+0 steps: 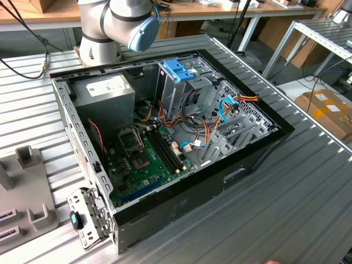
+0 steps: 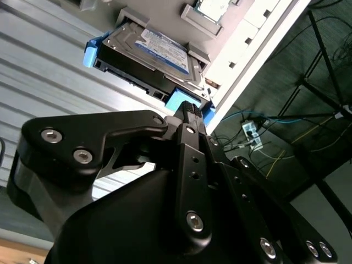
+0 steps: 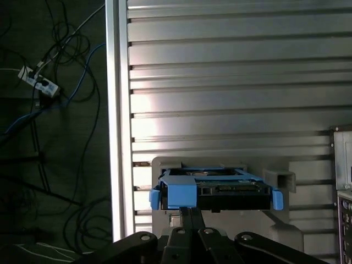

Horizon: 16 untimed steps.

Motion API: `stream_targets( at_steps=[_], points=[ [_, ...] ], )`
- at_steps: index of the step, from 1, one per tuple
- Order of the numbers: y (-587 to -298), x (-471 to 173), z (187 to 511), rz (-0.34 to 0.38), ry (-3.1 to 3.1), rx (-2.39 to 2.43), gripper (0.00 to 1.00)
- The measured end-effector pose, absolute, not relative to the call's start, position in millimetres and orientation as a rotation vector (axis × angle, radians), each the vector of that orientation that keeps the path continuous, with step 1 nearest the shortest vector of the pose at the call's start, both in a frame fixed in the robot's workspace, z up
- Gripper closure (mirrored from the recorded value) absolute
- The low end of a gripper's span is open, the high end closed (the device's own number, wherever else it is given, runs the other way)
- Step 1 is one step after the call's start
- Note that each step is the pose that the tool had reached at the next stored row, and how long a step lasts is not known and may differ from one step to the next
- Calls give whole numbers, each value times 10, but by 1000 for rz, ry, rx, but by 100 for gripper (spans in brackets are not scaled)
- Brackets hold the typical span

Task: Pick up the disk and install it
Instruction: 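Reach for the disk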

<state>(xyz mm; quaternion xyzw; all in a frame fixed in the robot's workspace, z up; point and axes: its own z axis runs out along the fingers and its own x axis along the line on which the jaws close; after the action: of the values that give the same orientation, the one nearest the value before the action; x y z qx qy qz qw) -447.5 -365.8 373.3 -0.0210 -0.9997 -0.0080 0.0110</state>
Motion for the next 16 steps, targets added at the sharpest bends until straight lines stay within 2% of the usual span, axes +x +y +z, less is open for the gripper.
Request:
stream_targets(
  at_steps=[16],
  points=[
    [-3572, -4471, 3668, 9, -3120, -64, 89]
  ],
)
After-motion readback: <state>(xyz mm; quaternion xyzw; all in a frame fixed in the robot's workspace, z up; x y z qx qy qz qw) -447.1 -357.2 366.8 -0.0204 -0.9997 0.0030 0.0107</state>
